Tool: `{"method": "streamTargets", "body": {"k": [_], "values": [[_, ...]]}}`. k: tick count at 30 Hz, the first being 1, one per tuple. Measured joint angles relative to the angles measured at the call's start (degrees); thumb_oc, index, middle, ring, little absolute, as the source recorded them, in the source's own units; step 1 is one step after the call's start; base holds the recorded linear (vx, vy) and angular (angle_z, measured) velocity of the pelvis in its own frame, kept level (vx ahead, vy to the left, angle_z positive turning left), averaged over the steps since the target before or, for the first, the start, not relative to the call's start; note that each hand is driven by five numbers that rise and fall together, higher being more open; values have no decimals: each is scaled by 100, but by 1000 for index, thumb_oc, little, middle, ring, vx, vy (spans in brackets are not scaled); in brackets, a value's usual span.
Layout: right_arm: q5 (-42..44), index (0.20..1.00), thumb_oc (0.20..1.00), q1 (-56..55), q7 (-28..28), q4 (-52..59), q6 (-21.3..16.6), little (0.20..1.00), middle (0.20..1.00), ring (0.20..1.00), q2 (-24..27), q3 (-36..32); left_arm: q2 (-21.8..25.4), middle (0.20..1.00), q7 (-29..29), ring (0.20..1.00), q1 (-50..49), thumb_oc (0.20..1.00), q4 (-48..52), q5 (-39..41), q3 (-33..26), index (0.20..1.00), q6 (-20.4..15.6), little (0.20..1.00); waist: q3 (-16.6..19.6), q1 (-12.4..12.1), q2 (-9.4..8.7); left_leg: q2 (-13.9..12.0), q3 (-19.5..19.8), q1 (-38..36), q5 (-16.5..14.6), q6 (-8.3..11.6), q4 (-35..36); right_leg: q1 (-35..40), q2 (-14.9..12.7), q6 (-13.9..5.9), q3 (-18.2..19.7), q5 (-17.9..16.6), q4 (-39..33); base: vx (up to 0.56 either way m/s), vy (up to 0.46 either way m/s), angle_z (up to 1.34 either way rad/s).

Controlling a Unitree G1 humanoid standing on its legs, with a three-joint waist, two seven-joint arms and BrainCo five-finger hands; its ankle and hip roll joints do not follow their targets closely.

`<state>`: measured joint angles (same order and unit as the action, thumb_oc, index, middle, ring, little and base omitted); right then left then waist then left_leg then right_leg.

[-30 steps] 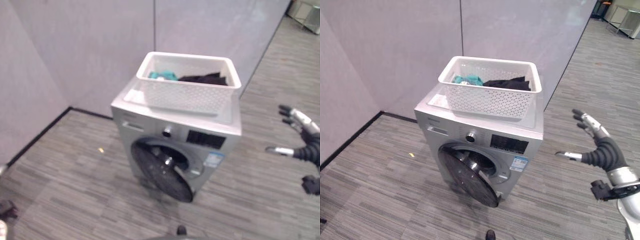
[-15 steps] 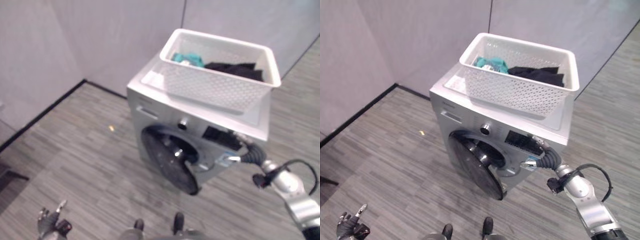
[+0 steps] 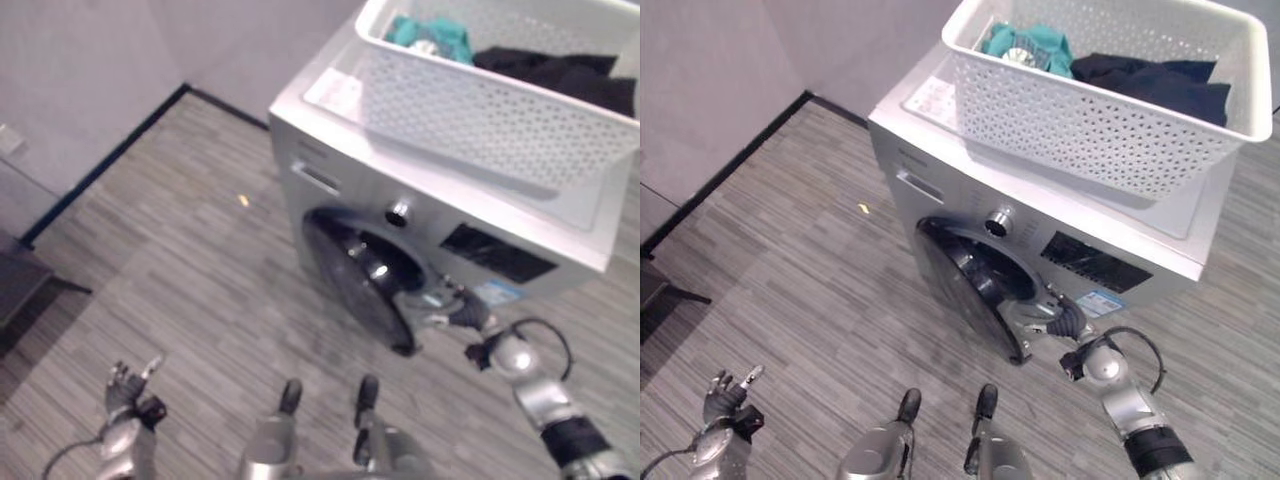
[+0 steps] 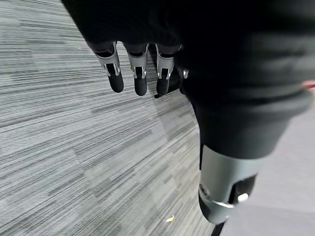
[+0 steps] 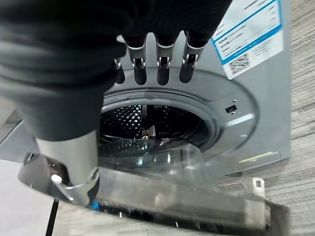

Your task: Grab the laundry basket,head to the washer,open it,put in the laundry and shut it.

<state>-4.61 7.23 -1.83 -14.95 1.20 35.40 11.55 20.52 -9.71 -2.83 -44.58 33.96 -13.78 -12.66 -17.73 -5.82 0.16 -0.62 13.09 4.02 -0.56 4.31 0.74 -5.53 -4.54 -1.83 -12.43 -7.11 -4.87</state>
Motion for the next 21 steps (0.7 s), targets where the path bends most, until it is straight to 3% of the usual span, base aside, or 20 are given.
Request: {"method": "streamTargets", "body": {"k": [12, 21], "values": [[-219, 1000, 1000, 1468, -461, -851, 15, 1000, 1000, 1000, 67, 600, -115, 1000, -19, 1000, 213, 1000, 86, 503, 149, 1000, -124, 1000, -448, -68, 346, 47, -68, 482, 111, 6, 4, -503, -46, 13, 40, -138, 1, -46, 11, -2], [-231, 1000, 1000, 2114, -948, -1768, 7, 1000, 1000, 1000, 193, 882, -173, 1000, -29, 1000, 268, 1000, 465, 620, 436, 1000, -295, 1000, -476, -9, 399, 31, -131, 907, 214, 90, 10, -964, -31, 1, 96, -229, 0, -16, 4, -4]]}}
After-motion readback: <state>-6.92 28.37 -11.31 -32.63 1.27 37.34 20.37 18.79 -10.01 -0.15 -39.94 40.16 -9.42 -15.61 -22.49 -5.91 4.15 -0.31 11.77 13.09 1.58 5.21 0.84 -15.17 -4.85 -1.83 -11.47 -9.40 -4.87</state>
